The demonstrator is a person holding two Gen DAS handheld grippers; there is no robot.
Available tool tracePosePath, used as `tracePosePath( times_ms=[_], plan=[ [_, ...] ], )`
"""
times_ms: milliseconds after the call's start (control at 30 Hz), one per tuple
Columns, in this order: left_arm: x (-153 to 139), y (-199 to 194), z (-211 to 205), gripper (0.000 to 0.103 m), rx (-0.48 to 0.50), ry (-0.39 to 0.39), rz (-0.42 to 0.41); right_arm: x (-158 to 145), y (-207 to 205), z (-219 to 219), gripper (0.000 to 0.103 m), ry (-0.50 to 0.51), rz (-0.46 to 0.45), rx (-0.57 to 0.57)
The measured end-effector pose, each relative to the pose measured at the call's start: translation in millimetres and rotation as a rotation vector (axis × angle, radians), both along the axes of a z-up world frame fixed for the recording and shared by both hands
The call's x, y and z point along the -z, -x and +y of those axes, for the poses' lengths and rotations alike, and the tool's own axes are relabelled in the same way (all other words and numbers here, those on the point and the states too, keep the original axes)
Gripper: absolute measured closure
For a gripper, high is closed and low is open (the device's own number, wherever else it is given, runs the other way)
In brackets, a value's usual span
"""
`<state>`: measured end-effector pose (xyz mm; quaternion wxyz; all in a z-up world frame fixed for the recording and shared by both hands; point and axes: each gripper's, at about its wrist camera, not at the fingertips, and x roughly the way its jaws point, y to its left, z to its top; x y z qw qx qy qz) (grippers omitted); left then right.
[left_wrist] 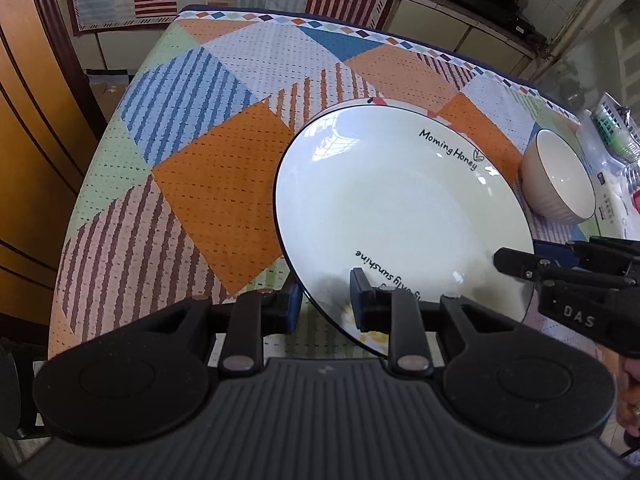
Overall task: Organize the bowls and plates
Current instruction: 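Lower the white plate onto the bunny plate stack and open the left gripper, then move the left gripper to the white bowl by the rice bag and grasp its rim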
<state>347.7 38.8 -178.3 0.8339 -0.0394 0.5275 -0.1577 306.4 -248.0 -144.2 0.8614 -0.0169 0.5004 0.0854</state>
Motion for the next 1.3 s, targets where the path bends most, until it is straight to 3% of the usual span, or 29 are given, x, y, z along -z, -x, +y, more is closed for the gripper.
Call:
tracePosePath(
  times_ms=[133,233,467,600,733,867,1000,1133,1200,1300],
  plan=[
    [-3,5,-7,0.079,-0.004,-0.054,-0.039,2,3,12,0.068,0.085,-0.046,-0.006],
    [-4,11,-2,0.08,-0.024,-0.011,-0.03,3,4,12,0.067,0.103,-0.081,0.015],
    [-31,34,4,0.081,-0.025,-0.033,-0.079,-20,31,-8,0.067,-0.018,-0.146,0.037],
    [-60,58,-2,0.081,0.022,-0.065,-0.105,-45,57,-17,0.066,-0.066,-0.165,0.011],
    [-90,86,-16,0.078,0.083,-0.046,-0.118,-75,87,-30,0.065,-0.107,-0.174,-0.028],
    [-113,118,-37,0.066,0.174,-0.052,-0.117,-99,137,-57,0.04,-0.145,-0.177,-0.025],
    [-132,150,-62,0.057,0.28,-0.068,-0.122,-110,185,-90,0.033,-0.138,-0.187,0.021],
    [-144,178,-88,0.038,0.358,-0.066,-0.145,-118,227,-116,0.027,-0.15,-0.24,0.033],
    [-147,189,-101,0.033,0.383,-0.058,-0.149,-119,243,-124,0.006,-0.14,-0.252,0.022],
    [-145,206,-121,0.021,0.438,-0.03,-0.141,-115,264,-133,0.004,-0.114,-0.247,0.022]
  ],
)
